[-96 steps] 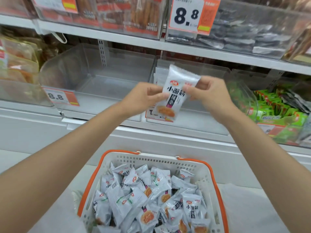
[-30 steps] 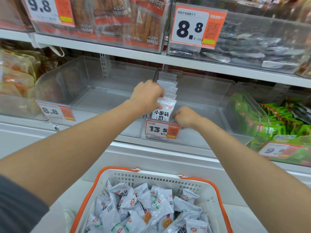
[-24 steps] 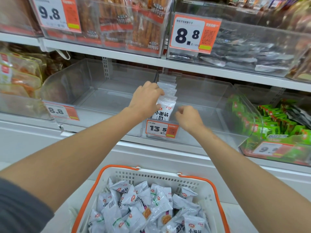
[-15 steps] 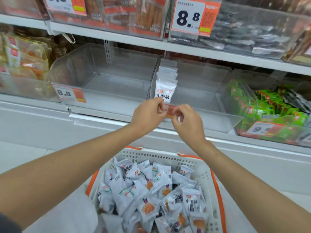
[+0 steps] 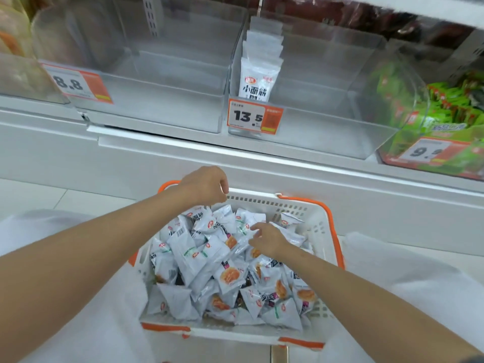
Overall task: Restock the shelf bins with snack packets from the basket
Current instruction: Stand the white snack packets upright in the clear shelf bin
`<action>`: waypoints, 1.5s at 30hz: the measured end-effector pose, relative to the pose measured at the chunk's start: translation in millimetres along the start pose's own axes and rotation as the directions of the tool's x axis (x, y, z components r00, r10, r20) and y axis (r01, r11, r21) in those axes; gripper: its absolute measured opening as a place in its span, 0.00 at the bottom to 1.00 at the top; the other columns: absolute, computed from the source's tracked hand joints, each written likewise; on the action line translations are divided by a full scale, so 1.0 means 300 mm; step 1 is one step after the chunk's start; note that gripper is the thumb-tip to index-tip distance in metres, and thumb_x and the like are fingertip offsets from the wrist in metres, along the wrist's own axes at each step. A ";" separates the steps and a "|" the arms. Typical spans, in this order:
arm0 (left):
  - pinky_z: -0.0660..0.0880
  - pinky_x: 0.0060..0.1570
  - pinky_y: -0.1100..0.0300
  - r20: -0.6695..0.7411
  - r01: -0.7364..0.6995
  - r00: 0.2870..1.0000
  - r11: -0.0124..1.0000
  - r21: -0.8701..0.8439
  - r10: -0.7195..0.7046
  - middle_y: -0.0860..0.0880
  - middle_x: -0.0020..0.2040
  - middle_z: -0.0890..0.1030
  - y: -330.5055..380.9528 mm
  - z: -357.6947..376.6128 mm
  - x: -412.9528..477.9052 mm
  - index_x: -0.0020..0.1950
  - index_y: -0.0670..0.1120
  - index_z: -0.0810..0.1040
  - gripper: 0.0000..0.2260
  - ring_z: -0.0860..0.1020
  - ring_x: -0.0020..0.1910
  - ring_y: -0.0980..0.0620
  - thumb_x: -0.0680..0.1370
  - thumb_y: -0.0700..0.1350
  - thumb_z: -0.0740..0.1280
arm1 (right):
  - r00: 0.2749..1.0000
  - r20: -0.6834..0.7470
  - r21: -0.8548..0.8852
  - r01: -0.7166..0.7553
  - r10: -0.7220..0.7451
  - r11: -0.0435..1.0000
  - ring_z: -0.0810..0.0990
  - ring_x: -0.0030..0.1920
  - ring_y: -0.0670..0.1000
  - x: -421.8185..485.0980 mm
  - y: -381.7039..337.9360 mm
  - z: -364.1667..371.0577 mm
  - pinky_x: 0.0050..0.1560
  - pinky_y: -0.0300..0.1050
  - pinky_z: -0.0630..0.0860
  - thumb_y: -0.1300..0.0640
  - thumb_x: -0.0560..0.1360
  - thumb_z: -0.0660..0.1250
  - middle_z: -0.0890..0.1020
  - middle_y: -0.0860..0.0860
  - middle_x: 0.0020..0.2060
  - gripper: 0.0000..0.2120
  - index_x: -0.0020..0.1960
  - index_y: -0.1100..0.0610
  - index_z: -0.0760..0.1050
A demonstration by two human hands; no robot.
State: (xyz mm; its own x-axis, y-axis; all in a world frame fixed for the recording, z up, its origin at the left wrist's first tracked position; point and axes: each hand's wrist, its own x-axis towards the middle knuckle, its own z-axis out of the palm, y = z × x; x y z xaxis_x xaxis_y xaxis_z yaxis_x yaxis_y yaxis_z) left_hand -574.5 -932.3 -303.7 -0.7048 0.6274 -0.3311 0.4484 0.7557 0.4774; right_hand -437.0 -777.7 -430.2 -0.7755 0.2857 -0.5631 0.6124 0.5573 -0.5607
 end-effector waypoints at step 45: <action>0.67 0.25 0.66 0.110 -0.102 0.977 0.856 -0.507 0.182 0.50 0.32 0.78 0.076 0.054 -0.066 0.40 0.44 0.77 0.11 0.73 0.26 0.57 0.77 0.51 0.69 | 0.744 -0.533 0.010 0.481 -0.403 0.876 0.67 0.27 0.47 -0.119 -0.251 -0.374 0.29 0.43 0.63 0.54 0.81 0.63 0.70 0.47 0.24 0.20 0.30 0.55 0.69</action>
State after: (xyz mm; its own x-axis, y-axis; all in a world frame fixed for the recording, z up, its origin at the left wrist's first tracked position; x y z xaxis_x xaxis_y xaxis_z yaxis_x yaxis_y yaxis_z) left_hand -541.3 -924.5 -299.5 -0.5466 0.7711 -0.3264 0.1767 0.4873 0.8552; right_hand -472.8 -742.4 -299.8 -0.9054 0.4039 0.1307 0.1649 0.6182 -0.7685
